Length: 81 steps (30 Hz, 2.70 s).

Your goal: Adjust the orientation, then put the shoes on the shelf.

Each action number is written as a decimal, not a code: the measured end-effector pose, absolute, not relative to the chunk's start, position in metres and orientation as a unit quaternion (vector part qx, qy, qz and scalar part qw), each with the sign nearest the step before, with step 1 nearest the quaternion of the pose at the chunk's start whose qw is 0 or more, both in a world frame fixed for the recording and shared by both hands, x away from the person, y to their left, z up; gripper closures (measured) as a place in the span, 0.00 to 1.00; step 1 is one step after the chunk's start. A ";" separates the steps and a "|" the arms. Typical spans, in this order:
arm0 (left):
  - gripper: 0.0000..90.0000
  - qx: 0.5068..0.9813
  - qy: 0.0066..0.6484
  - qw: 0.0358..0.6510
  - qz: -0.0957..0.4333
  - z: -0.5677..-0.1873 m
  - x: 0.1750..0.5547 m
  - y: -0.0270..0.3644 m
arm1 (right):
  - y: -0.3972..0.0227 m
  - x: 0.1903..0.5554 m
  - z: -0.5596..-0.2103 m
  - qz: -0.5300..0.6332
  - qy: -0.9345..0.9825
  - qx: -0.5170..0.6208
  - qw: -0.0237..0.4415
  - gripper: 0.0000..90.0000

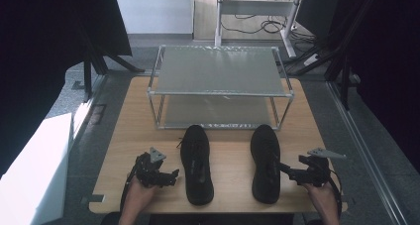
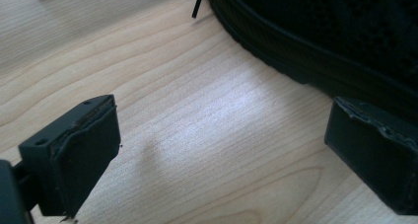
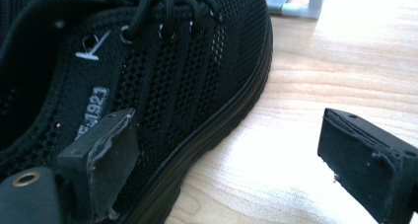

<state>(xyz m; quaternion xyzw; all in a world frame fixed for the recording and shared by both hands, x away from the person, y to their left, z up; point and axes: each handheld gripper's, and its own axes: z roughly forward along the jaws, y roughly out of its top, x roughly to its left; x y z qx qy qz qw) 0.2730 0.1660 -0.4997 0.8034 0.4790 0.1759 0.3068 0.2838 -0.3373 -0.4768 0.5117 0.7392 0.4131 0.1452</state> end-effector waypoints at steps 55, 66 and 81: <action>0.09 0.767 0.504 0.377 0.125 -0.493 0.293 0.100 | -0.280 0.301 -0.491 0.387 0.735 0.526 0.183 0.34; 0.43 0.770 0.501 0.371 0.139 -0.488 0.288 0.109 | -0.284 0.299 -0.484 0.370 0.732 0.516 0.246 0.77; 0.86 0.746 0.517 0.396 0.137 -0.484 0.285 0.129 | -0.299 0.302 -0.483 0.411 0.689 0.566 0.191 0.81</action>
